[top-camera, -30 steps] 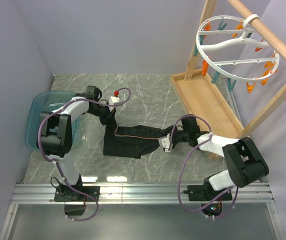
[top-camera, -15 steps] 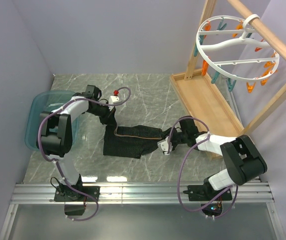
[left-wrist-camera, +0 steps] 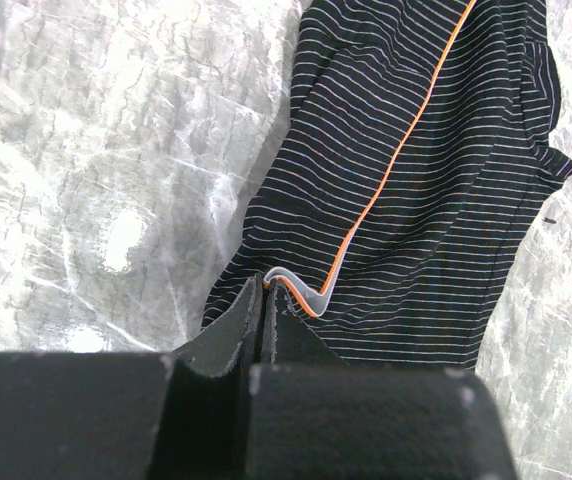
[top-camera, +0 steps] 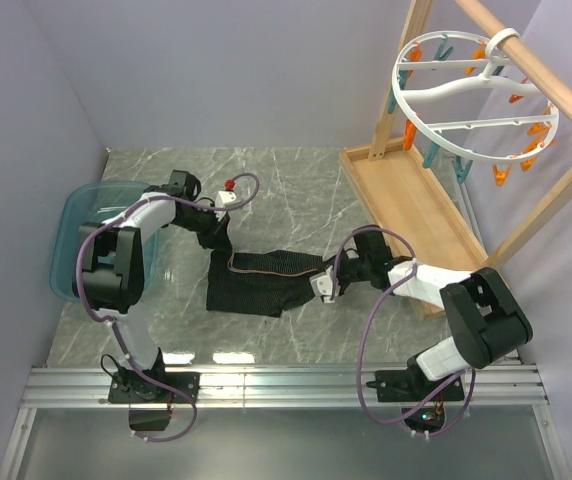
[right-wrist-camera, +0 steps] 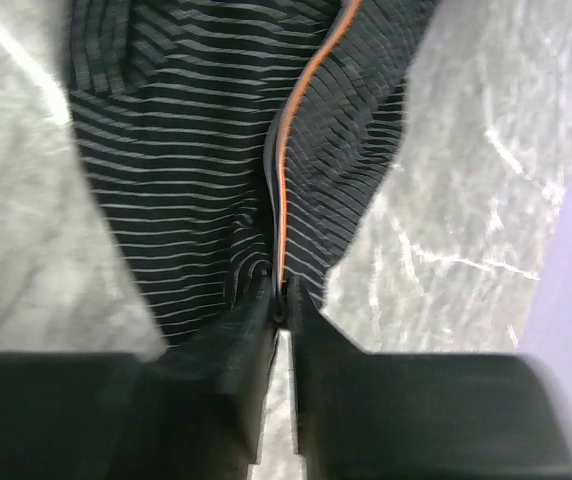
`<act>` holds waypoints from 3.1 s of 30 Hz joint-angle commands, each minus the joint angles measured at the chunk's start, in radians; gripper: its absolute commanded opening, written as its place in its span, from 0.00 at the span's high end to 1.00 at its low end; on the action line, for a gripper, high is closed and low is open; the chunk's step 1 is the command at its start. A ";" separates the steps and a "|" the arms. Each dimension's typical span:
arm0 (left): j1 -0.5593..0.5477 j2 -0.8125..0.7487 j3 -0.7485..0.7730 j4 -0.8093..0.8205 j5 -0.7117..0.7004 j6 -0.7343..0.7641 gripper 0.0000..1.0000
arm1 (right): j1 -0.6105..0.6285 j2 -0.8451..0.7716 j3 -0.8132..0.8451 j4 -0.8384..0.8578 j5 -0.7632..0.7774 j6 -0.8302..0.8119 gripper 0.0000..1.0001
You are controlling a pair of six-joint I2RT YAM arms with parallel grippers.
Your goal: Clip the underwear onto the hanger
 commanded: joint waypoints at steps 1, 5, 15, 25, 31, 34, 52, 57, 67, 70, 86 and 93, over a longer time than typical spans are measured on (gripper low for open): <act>0.012 0.000 0.019 0.002 0.043 0.006 1.00 | 0.015 0.003 0.070 -0.045 -0.046 0.027 0.87; 0.029 0.001 0.044 -0.002 0.055 -0.015 1.00 | 0.015 -0.012 0.086 -0.065 -0.048 0.061 1.00; 0.099 -0.089 0.169 -0.019 0.100 -0.072 1.00 | -0.031 -0.140 0.215 -0.176 0.007 0.361 1.00; 0.111 -0.465 0.011 0.027 0.161 -0.150 1.00 | -0.056 -0.434 0.288 -0.460 0.064 0.518 1.00; 0.110 -0.747 -0.158 -0.135 0.229 -0.080 1.00 | -0.045 -0.655 0.255 -0.664 0.034 0.596 1.00; 0.110 -0.835 -0.212 -0.183 0.240 -0.087 1.00 | -0.036 -0.728 0.248 -0.726 0.009 0.646 1.00; 0.108 -0.033 -0.007 0.201 -0.067 -0.577 1.00 | -0.070 0.219 0.656 -0.652 0.388 1.120 0.67; 0.110 0.021 0.048 0.223 -0.116 -0.589 1.00 | -0.067 0.115 0.596 -0.658 0.348 1.202 0.64; 0.110 0.070 0.053 0.231 -0.205 -0.687 1.00 | -0.005 0.221 0.581 -0.687 0.224 1.471 0.67; 0.110 0.076 0.042 0.234 -0.195 -0.715 1.00 | -0.004 0.198 0.515 -0.599 0.256 1.508 0.66; 0.111 0.105 0.082 0.226 -0.141 -0.680 1.00 | -0.014 0.431 0.803 -0.604 0.294 1.368 0.37; 0.111 0.136 0.143 0.218 -0.138 -0.687 1.00 | -0.088 0.437 0.895 -0.727 0.164 1.290 0.42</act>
